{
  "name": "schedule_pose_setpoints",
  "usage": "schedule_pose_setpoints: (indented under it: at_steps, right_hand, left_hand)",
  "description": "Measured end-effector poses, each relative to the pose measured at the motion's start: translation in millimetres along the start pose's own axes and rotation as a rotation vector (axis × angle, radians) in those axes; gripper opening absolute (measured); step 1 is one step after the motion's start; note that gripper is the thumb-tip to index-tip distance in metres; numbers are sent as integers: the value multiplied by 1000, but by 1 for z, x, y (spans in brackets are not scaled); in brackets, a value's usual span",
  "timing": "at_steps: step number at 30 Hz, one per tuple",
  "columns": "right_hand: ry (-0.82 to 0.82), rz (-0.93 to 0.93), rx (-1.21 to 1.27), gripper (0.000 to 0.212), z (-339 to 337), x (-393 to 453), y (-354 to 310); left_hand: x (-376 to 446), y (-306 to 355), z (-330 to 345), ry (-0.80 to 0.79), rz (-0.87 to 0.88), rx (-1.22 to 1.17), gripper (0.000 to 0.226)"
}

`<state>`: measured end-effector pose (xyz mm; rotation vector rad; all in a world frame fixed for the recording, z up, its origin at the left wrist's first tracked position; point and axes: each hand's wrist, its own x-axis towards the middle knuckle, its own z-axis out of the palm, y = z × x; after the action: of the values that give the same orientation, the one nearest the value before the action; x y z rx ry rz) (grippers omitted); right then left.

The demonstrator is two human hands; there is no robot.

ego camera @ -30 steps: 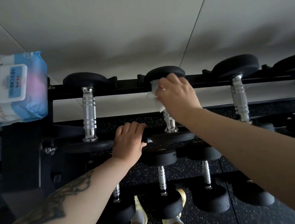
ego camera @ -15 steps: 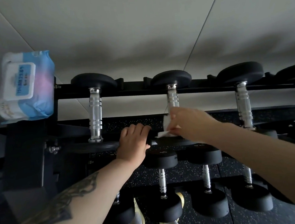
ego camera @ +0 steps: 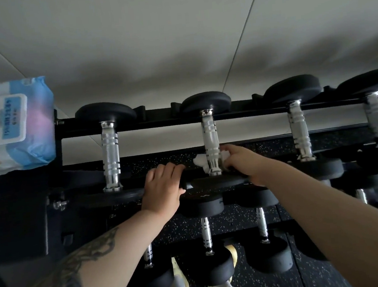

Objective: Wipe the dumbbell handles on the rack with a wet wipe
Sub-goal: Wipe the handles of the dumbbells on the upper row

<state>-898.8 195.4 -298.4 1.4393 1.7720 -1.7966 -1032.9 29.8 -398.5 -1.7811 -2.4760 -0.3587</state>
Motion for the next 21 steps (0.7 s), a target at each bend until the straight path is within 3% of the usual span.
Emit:
schedule_pose_setpoints:
  at_steps: [2, 7, 10, 15, 17, 21]
  right_hand:
    - [-3, -19, -40, 39, -9, -6, 3]
    - [175, -112, -344, 35, -12, -17, 0]
    - [280, -77, -421, 31, 1, -17, -8]
    - [489, -120, -786, 22, 21, -33, -19]
    - [549, -172, -744, 20, 26, -27, -28]
    - [692, -292, -375, 12, 13, 0, -56]
  left_hand:
    - [0, 0, 0, -4, 3, 3, 63]
    - [0, -2, 2, 4, 20, 20, 62]
    - [-1, -1, 2, 1, 18, 14, 62]
    - [1, -1, 1, 6, 17, 9, 65]
    - [1, -1, 0, 1, 19, 9, 65]
    - [1, 0, 0, 7, 22, 3, 65]
